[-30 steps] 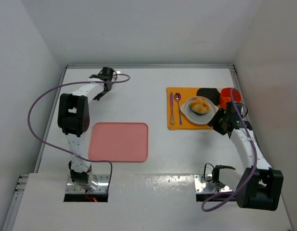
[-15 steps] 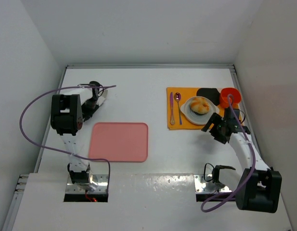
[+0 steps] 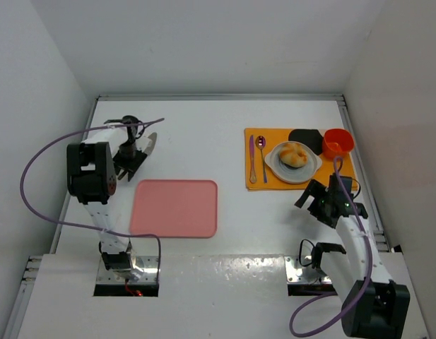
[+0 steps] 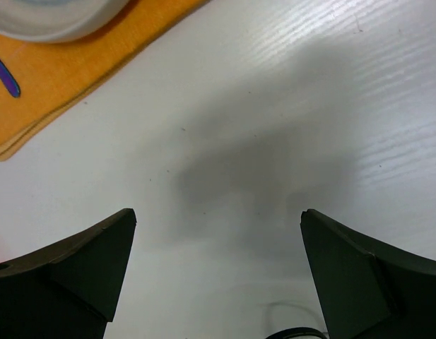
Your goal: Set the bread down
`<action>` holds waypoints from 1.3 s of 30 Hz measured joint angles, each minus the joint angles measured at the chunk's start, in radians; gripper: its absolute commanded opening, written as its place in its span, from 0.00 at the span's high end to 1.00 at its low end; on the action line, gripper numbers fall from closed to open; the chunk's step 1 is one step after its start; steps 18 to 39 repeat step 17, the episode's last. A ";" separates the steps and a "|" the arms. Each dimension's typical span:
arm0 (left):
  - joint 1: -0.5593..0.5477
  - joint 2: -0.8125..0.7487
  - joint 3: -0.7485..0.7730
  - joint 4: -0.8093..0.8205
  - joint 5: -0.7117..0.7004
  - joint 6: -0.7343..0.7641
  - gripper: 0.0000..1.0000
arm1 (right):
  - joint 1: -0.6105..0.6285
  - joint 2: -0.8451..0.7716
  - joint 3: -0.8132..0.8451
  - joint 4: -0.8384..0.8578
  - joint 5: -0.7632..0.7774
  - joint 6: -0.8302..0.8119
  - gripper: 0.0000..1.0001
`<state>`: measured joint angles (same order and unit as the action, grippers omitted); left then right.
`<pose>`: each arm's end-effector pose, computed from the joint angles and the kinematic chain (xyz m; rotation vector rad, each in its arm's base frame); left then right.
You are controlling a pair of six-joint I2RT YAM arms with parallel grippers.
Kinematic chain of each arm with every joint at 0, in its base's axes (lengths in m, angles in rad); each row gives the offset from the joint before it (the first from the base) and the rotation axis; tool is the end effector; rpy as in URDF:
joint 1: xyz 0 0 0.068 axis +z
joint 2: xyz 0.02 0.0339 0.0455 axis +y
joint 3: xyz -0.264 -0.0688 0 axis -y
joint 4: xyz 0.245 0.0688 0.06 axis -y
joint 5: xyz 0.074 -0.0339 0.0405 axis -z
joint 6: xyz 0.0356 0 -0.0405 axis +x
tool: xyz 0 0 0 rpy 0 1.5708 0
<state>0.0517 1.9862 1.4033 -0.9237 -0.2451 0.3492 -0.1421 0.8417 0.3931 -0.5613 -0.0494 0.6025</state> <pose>0.3701 0.0278 0.1620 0.4477 3.0704 0.3944 0.1479 -0.0194 0.1654 0.9274 2.4256 0.2331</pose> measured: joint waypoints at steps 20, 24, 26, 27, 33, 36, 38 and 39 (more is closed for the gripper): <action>0.009 -0.171 -0.048 -0.030 0.090 -0.022 0.02 | 0.000 -0.185 -0.111 -0.087 0.015 0.007 0.00; 0.009 -0.171 -0.048 -0.030 0.090 -0.022 0.02 | 0.000 -0.185 -0.111 -0.087 0.015 0.007 0.00; 0.009 -0.171 -0.048 -0.030 0.090 -0.022 0.02 | 0.000 -0.185 -0.111 -0.087 0.015 0.007 0.00; 0.009 -0.171 -0.048 -0.030 0.090 -0.022 0.02 | 0.000 -0.185 -0.111 -0.087 0.015 0.007 0.00; 0.009 -0.171 -0.048 -0.030 0.090 -0.022 0.02 | 0.000 -0.185 -0.111 -0.087 0.015 0.007 0.00; 0.009 -0.171 -0.048 -0.030 0.090 -0.022 0.02 | 0.000 -0.185 -0.111 -0.087 0.015 0.007 0.00; 0.009 -0.171 -0.048 -0.030 0.090 -0.022 0.02 | 0.000 -0.185 -0.111 -0.087 0.015 0.007 0.00; 0.009 -0.171 -0.048 -0.030 0.090 -0.022 0.02 | 0.000 -0.185 -0.111 -0.087 0.015 0.007 0.00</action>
